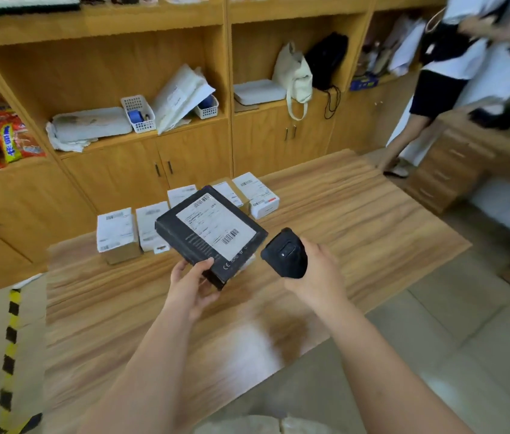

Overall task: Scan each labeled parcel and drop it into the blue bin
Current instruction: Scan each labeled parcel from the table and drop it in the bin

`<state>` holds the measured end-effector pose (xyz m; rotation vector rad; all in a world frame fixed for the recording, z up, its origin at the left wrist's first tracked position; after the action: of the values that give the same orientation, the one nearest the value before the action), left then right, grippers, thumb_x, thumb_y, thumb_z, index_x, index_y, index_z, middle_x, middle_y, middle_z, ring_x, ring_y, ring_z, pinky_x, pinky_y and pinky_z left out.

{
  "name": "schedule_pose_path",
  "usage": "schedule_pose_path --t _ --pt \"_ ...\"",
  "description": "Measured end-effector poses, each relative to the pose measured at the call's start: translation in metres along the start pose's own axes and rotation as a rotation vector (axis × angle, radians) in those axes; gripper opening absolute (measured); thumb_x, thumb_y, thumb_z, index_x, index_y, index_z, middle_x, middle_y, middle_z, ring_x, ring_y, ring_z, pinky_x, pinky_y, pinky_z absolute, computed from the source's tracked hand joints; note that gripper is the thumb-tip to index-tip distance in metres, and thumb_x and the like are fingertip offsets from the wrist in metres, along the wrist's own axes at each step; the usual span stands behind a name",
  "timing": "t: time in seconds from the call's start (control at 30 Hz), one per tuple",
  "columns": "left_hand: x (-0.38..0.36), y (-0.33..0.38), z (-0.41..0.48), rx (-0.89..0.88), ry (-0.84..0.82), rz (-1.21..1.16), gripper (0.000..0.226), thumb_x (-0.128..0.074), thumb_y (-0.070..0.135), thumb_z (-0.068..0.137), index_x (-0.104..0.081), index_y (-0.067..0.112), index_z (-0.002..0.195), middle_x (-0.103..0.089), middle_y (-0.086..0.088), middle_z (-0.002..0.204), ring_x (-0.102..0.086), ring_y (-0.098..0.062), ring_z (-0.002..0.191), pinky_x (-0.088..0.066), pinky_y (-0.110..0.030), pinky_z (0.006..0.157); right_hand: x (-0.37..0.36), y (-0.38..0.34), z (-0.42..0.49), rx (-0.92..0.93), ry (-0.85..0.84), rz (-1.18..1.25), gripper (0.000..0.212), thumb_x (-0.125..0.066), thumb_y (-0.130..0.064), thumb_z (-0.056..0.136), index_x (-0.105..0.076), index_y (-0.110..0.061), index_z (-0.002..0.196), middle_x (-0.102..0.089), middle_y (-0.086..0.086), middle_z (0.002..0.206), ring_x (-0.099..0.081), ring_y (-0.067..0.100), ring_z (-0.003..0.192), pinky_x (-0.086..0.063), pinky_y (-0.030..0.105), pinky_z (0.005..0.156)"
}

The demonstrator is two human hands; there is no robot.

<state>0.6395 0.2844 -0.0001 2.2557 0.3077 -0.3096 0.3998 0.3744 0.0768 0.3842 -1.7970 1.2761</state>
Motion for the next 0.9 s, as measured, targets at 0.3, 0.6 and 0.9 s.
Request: schedule_pose_path --t 0.3,0.6,0.9 --pt "-0.228 -0.094 -0.045 0.194 -0.243 0.192 0.046 -0.074 0.017 0.083 -0.053 0.024 0.123 -0.07 -0.005 0.104 -0.068 -0.023 0.077 -0.051 -0.038 0.063 0.161 0.165 -0.041 -0.272 0.304 0.039 0.067 -0.08 -0.035 0.068 -0.051 -0.031 0.128 -0.05 -0.003 0.116 -0.047 0.024 0.117 -0.045 0.041 0.094" --pt "-0.438 -0.258 -0.157 0.37 -0.459 0.267 0.026 -0.071 0.015 0.085 -0.058 0.019 0.106 -0.066 -0.006 0.093 -0.065 -0.024 0.093 -0.049 -0.045 0.093 0.327 0.349 -0.137 -0.468 0.546 0.037 0.093 -0.08 -0.034 0.07 -0.033 -0.033 0.151 -0.044 -0.002 0.136 -0.04 0.023 0.128 -0.037 0.039 0.105" --pt "-0.583 -0.425 -0.267 0.501 -0.699 0.543 0.035 -0.072 0.016 0.083 -0.056 0.025 0.113 -0.072 -0.003 0.079 -0.063 -0.018 0.09 -0.048 -0.041 0.073 0.433 0.511 -0.266 -0.783 0.781 0.055 0.09 -0.079 -0.033 0.068 -0.037 -0.036 0.147 -0.047 -0.005 0.128 -0.043 0.023 0.122 -0.042 0.044 0.1"
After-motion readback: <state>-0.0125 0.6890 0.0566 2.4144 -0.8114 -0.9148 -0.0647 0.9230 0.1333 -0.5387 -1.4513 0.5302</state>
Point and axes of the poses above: each hand's wrist, its own z-axis towards the middle knuckle, its own x-axis out of the back of the hand, y = z × x, the point moved 7 cm from there along z, towards the middle knuckle
